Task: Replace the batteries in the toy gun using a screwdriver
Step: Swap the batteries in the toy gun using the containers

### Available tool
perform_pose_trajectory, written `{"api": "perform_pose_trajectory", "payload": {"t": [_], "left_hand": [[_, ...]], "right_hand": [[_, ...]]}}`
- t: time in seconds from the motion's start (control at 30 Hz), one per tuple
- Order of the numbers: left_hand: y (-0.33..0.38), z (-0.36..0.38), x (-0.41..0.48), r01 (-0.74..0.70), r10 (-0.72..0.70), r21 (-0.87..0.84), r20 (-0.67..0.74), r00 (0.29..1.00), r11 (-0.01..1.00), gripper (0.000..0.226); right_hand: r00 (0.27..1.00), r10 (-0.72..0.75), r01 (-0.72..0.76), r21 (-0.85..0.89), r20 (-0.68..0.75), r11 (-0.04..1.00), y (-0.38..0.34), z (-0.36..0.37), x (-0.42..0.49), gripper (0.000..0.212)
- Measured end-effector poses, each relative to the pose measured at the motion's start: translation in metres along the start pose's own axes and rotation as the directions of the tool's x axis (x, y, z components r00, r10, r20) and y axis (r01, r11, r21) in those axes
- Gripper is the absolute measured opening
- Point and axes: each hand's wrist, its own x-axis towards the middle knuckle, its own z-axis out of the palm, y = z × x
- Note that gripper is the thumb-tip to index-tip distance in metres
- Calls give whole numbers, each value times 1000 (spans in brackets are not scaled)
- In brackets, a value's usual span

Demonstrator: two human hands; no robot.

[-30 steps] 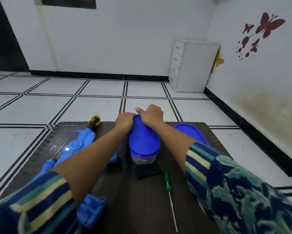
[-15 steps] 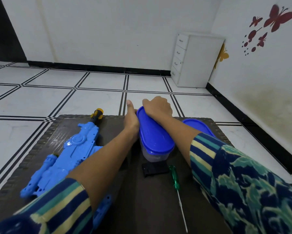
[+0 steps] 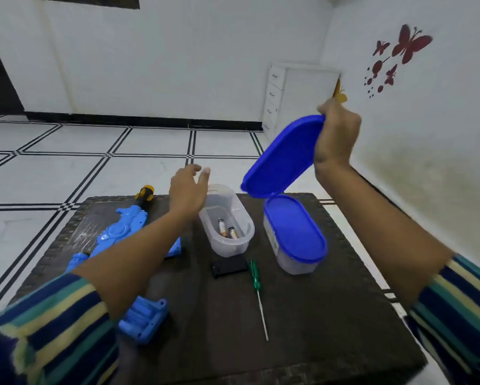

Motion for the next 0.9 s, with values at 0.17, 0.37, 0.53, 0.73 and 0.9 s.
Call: {"api": "perform_pose_trajectory", "payload": {"t": [0.17,0.37,0.53,0.73,0.9], "left_hand": [[44,0,-51,-105,89,248,77,993,963,43],[28,-11,-73,188,-321,391,308,896,901,62],[20,-22,-76,148,-266,347,323,908,926,65],[29,-61,-79,156,-167,135,75,983,978,34],[25,-104,-112,164,-158,87,-65,985,983,16]], "right_hand": [[883,-394,447,-204,254,871,44,-53,-49,35],[687,-328,626,-299,648,720,94,-115,-98,45],[697,-184,606,-432,693,668,75,-112,-88,39],[643,86,436,-456,761,776,27,-16,-81,16],[274,566,567,-605,778,558,48,75,-104,29]]}}
